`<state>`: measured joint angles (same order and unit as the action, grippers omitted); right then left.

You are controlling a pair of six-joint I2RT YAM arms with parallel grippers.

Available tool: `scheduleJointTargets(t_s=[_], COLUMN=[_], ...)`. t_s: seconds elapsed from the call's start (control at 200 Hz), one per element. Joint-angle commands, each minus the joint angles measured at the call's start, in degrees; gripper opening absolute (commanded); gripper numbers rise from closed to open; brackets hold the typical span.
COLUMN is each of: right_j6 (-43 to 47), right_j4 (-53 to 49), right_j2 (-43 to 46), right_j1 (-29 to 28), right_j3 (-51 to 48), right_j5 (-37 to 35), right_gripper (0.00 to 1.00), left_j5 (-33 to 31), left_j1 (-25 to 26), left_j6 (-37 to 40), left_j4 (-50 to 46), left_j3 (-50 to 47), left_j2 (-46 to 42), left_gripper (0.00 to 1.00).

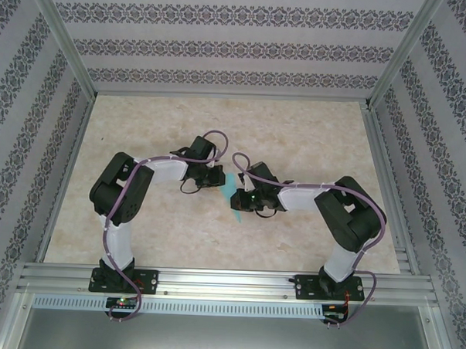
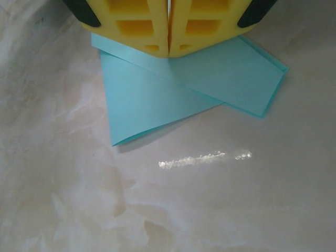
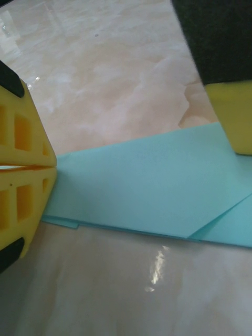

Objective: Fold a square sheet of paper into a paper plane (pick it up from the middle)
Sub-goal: Fold the wing for the fifth time at the center of the table.

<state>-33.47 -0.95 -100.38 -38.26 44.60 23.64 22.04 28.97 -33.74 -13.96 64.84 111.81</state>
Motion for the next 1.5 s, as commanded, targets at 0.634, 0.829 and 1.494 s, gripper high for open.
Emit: scheduleJointTargets(t_s=[0.634, 0.829, 1.494], right_j6=[1.1, 0.4, -10.5], right_j4=[-13.9, -15.8, -14.6], right_j2=[8.1, 13.2, 31.4], right_j1=[-5.9, -5.1, 8.6], right_j3=[-14.0, -11.7, -10.7], right_j5=[1.2, -3.2, -26.2], right_gripper=[0.09, 0.11, 0.84], left_j5=[-9.2, -6.6, -29.3], left_j1=[-0.2, -0.1, 12.0], left_j6=[-2.1, -1.1, -2.9], left_j4=[-4.6, -4.9, -28.2], left_j3=[-1.0, 0.9, 15.6], left_j2=[6.5, 5.4, -5.0], left_gripper=[0.09, 0.10, 0.61])
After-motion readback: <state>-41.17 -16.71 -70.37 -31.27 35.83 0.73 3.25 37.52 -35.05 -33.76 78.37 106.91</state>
